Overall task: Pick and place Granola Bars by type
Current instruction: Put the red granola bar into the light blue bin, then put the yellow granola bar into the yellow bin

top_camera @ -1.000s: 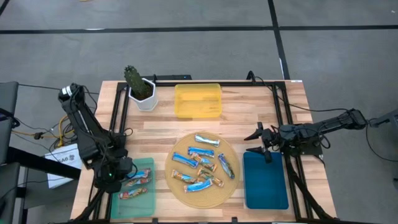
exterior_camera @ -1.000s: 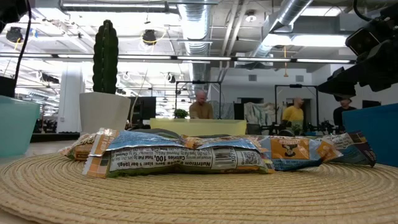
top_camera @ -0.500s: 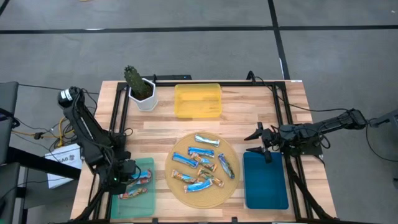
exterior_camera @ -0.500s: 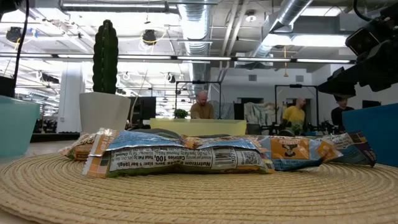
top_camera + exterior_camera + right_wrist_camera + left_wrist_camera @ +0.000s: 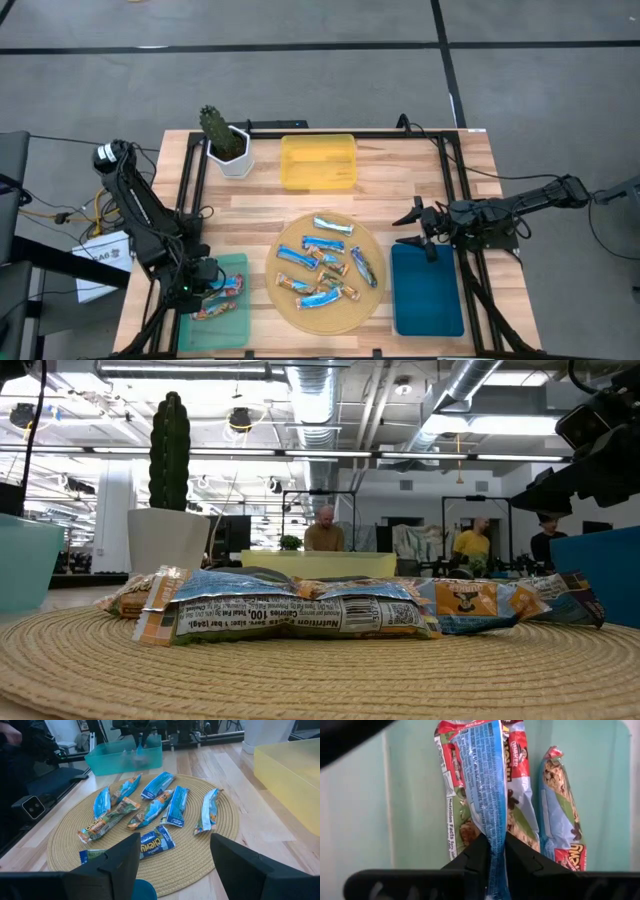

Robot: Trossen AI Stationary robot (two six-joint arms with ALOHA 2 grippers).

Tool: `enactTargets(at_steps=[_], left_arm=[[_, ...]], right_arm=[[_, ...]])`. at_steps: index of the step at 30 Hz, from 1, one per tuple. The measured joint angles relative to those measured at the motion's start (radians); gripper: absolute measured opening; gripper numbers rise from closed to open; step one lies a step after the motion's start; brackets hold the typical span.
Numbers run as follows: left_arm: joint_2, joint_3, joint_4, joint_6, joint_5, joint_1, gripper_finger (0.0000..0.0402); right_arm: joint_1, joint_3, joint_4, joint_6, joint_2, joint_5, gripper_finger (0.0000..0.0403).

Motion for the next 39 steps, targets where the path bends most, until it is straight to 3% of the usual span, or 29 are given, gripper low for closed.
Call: enactTargets(at_steps=[8, 14, 25, 32, 39], left_arm=[[0.000, 0.000, 0.018, 0.029, 0.002, 0.000, 0.0103], [-0.024, 0.000, 0.032, 0.074, 0.031, 0.003, 0.0116], [-0.276, 0.000, 0.061, 0.218, 0.075, 0.096, 0.0117], [-0.415, 0.000, 0.189, 0.318, 0.016, 0.142, 0.0117], [-0.457, 0.000, 0.430, 0.449, -0.057, 0.204, 0.0117]], right_arm=[[0.000, 0.000, 0.000, 0.000, 0.000, 0.000, 0.0234], [0.000, 0.000, 0.000, 0.000, 0.000, 0.000, 0.0234], [0.000, 0.000, 0.000, 0.000, 0.000, 0.000, 0.0234], [0.000, 0.000, 0.000, 0.000, 0.000, 0.000, 0.0234], [0.000, 0.000, 0.000, 0.000, 0.000, 0.000, 0.0234]])
